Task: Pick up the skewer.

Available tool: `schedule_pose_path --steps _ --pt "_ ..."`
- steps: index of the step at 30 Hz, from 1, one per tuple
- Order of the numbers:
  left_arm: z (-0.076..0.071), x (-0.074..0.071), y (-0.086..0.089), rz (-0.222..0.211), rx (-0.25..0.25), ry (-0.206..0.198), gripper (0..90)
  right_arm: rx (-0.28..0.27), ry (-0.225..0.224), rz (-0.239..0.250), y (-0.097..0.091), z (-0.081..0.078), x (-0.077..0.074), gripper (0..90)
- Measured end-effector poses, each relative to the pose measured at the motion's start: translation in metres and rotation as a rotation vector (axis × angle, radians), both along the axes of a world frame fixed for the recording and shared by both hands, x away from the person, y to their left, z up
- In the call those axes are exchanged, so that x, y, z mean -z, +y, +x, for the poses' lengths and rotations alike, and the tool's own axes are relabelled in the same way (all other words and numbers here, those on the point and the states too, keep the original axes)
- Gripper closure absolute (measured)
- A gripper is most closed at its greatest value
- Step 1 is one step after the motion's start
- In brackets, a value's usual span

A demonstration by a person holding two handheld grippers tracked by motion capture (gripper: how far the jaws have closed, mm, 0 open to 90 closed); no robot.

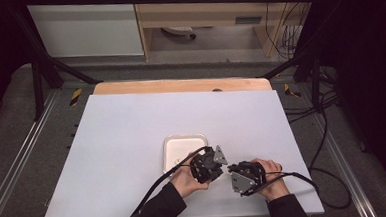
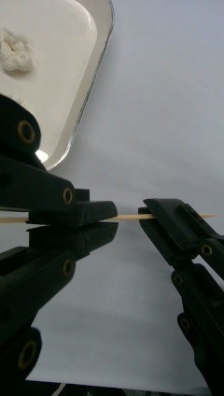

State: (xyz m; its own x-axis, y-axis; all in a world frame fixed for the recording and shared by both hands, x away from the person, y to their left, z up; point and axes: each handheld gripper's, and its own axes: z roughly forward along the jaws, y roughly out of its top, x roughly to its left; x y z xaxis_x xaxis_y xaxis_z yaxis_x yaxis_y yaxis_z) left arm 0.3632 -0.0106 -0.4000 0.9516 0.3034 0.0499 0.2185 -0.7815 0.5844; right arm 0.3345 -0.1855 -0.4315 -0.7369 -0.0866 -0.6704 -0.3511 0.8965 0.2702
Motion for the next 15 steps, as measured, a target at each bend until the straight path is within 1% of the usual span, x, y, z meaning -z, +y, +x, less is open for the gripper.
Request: schedule_pose_path --steps 5,6,8,10,13,15 --pt "0.002 -0.001 0.001 -0.008 0.001 0.004 88.5 -0.01 -0.006 -0.025 0.0 -0.002 0.0 88.5" --pt "0.002 -0.001 0.001 -0.008 0.001 0.004 88.4 -0.023 -0.015 -0.036 0.001 -0.001 -0.001 88.7" --pt "0.003 -0.001 0.002 -0.008 0.003 0.014 88.2 -0.026 -0.017 -0.04 0.001 -0.001 -0.001 88.9" --pt "0.003 -0.001 0.003 -0.006 0.002 0.017 87.2 -0.029 -0.016 -0.054 0.002 -0.002 -0.003 89.0" --pt "0.004 -0.003 0.007 0.009 -0.007 0.017 78.3 -0.021 -0.031 -0.08 0.003 -0.002 -0.005 89.1" --pt "0.006 -0.005 0.011 0.019 -0.012 0.016 74.0 -0.015 -0.039 -0.093 0.003 -0.002 -0.006 89.0"
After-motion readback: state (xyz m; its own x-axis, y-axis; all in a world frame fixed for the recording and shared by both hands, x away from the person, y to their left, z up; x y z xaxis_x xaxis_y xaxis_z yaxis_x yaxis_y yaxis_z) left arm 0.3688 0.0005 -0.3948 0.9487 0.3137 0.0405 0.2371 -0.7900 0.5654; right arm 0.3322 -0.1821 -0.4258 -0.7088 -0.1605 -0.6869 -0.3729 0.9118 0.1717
